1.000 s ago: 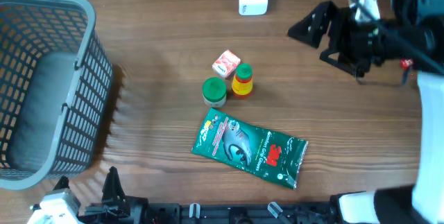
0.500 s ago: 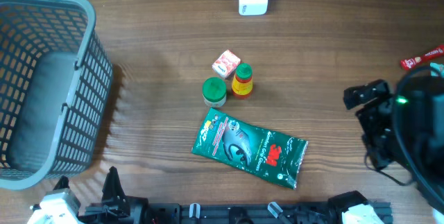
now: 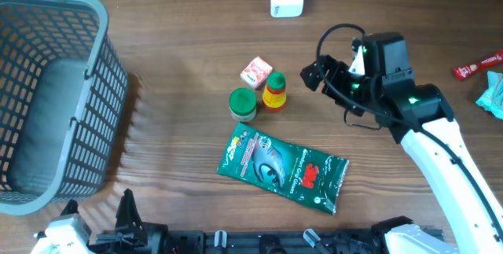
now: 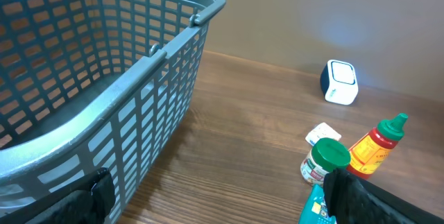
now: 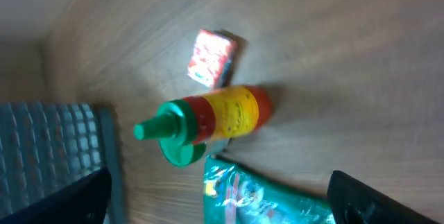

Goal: Scan the item barcode

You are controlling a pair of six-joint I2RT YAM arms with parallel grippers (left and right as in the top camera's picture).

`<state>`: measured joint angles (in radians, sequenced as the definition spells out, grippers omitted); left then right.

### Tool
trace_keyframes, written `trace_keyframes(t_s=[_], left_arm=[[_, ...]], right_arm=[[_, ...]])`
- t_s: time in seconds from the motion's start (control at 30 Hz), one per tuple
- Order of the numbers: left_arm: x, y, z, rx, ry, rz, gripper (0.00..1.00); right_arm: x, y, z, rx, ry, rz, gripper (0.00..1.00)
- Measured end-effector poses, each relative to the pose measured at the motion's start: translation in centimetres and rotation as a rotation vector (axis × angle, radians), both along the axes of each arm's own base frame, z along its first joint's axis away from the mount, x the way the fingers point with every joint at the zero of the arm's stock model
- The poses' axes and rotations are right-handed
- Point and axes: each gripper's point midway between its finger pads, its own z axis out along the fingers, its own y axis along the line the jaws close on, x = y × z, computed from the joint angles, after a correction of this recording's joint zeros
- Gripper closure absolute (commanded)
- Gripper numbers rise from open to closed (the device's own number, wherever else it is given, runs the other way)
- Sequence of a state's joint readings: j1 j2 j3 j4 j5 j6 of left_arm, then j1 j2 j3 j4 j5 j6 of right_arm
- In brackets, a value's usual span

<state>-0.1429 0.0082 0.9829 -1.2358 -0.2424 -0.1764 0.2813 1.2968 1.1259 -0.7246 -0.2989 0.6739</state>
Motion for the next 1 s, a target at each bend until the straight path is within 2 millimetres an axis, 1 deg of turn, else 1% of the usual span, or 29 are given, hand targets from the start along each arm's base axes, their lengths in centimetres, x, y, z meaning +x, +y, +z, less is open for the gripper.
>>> trace_keyframes(t_s=[0.03,0.1,0.13,0.23,0.37,0.47,0.5,0.57,0.63,0.7,0.73,0.8,0.9,0.93,1.0], left_arm=[[0.0,0.0,0.0,0.000,0.000,0.000,0.00],[0.0,0.0,0.0,0.000,0.000,0.000,0.00],[0.0,0.0,0.0,0.000,0.000,0.000,0.00],[0.0,0.0,0.0,0.000,0.000,0.000,0.00],[0.0,0.0,0.0,0.000,0.000,0.000,0.00],[0.0,0.0,0.0,0.000,0.000,0.000,0.00],[0.0,0.0,0.0,0.000,0.000,0.000,0.00],[0.0,0.0,0.0,0.000,0.000,0.000,0.00],[0.0,0.0,0.0,0.000,0.000,0.000,0.00],[0.0,0.0,0.0,0.000,0.000,0.000,0.00],[0.0,0.0,0.0,0.000,0.000,0.000,0.00],[0.0,0.0,0.0,0.000,0.000,0.000,0.00],[0.0,0.0,0.0,0.000,0.000,0.000,0.00],[0.0,0.0,0.0,0.000,0.000,0.000,0.00],[0.0,0.0,0.0,0.000,0.000,0.000,0.00]], right_arm=[[0.0,0.2,0.0,-0.025,-0.026,0.044,0.00],[-0.5,1.2,0.1,-0.099,-0.099,0.191,0.00],[-0.7,1.6,0.0,-0.123,-0.119,0.231,0.00],[-0.5,2.3,0.2,-0.181,-0.178,0.291,0.00],[-0.3,2.2,0.3,-0.233,-0.225,0.346,0.00],[-0.4,3.1,0.0,-0.278,-0.299,0.450,0.00],[-0.3,3.6,-0.4,-0.290,-0.330,0.485,0.00],[-0.4,4.3,-2.2,-0.303,-0.379,0.533,0.00],[-0.2,4.4,-4.3,-0.300,-0.409,0.533,0.00],[-0.2,4.6,-5.6,-0.288,-0.436,0.532,0.00],[-0.2,5.0,-5.9,-0.266,-0.468,0.542,0.00],[-0.2,5.6,-5.8,-0.248,-0.523,0.570,0.00],[0.2,6.2,-5.5,-0.271,-0.598,0.633,0.00],[0.3,6.3,-6.0,-0.280,-0.601,0.651,0.00],[0.7,6.6,-7.6,-0.293,-0.587,0.680,0.00]])
